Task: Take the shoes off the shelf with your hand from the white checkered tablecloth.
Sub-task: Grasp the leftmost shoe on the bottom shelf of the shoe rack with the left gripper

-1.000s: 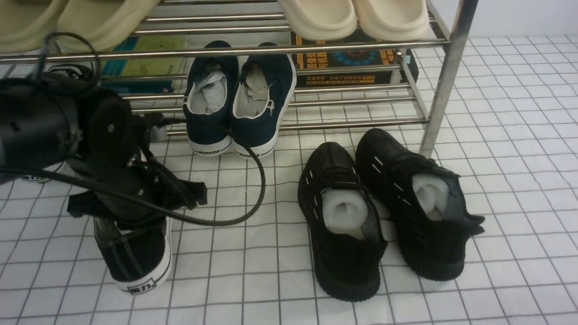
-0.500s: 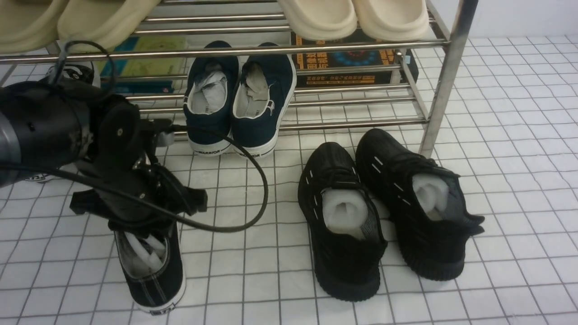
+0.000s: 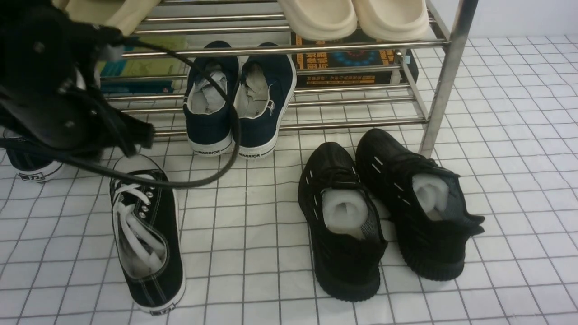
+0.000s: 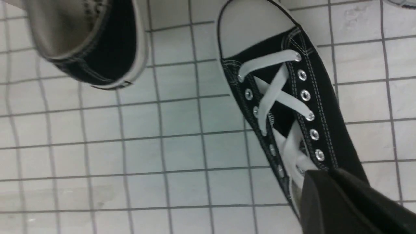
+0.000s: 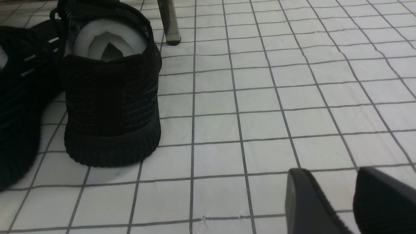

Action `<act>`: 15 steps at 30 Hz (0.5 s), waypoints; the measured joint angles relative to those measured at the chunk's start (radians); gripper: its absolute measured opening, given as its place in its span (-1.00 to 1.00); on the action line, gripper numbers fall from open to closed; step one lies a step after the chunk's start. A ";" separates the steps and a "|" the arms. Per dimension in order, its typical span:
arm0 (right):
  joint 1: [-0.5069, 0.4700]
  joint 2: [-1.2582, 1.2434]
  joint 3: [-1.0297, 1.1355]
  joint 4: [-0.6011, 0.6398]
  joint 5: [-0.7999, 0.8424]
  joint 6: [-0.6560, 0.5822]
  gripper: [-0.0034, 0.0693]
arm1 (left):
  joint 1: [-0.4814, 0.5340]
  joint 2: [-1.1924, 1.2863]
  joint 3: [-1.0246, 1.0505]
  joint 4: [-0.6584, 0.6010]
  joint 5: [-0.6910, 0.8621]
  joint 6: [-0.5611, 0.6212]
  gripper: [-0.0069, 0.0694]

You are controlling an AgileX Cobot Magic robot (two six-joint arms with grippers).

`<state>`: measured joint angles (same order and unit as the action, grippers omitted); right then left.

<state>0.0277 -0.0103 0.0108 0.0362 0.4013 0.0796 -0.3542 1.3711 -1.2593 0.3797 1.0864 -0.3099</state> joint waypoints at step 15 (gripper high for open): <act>0.000 0.000 0.000 0.000 0.000 0.000 -0.25 | 0.575 -0.046 0.069 -0.277 0.069 0.177 -0.78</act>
<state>0.0277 -0.0103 0.0108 0.0362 0.4013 0.0796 0.2203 1.3255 -1.1907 0.1031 1.1556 -0.1325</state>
